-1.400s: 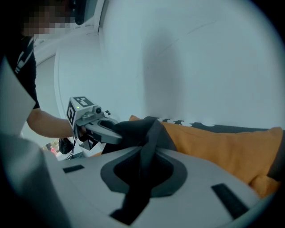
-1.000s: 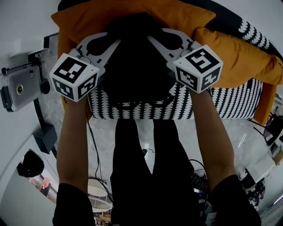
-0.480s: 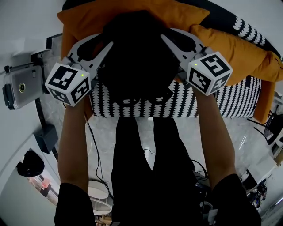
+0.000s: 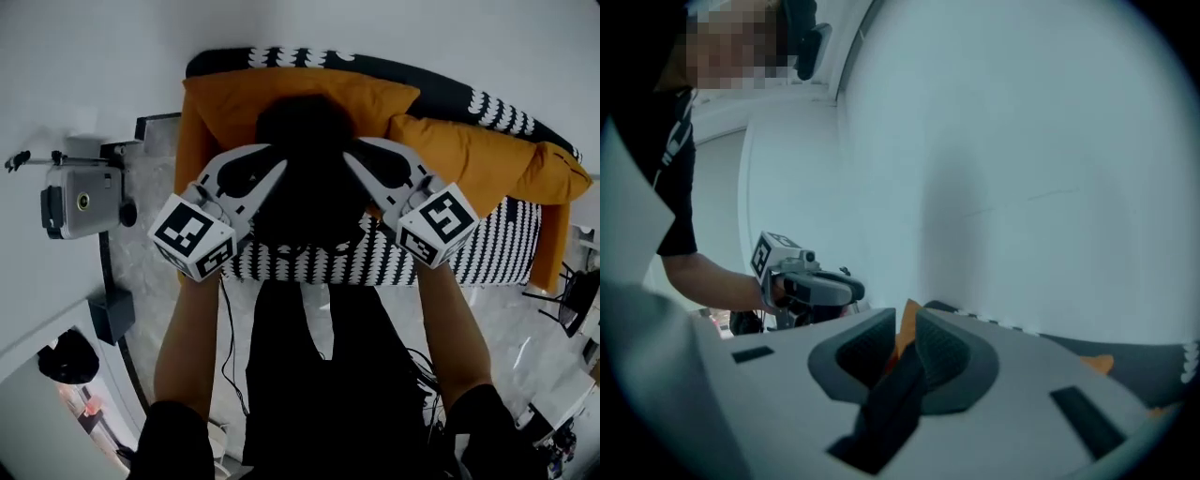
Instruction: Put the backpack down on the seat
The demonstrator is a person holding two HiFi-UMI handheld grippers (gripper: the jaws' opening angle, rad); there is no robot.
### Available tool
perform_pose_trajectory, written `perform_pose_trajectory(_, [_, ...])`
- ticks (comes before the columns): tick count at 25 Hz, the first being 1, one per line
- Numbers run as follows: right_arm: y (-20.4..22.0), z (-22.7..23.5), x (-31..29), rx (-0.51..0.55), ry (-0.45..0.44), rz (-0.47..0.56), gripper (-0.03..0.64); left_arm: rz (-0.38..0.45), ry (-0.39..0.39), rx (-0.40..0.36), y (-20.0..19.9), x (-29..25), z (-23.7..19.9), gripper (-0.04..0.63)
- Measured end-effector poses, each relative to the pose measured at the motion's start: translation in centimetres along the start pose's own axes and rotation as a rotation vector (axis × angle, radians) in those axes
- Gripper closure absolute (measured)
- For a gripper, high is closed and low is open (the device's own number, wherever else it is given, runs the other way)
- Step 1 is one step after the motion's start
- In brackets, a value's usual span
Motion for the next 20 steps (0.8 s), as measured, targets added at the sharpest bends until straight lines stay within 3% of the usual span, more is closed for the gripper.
perform_pose_trajectory(11, [-12.8, -8.8, 5.9, 0.231, -0.178, 0.179, 0.575, 0.239, 0.029, -0.053, -13.1, 5.7, 7.9, 0.552])
perform_pose_trajectory(15, [-15.8, -10.8, 9.3, 0.240, -0.245, 0.226, 0.583, 0.286, 0.044, -0.092, -16.7, 7.1, 10.8, 0.561])
perform_pose_trajectory(20, [-17.4, -12.6, 13.9, 0.237, -0.321, 0.270, 0.586, 0.311, 0.071, -0.113, -18.1, 8.2, 14.4, 0.573])
Point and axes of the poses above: the fingertips, and each gripper's own axes: x backward along the fingers, z to its right, y out of its underside, the point moved 10 cm from there along x, backward along the fingers, and after that the axes turned 1 degree about -x, right-handed, at the moved point
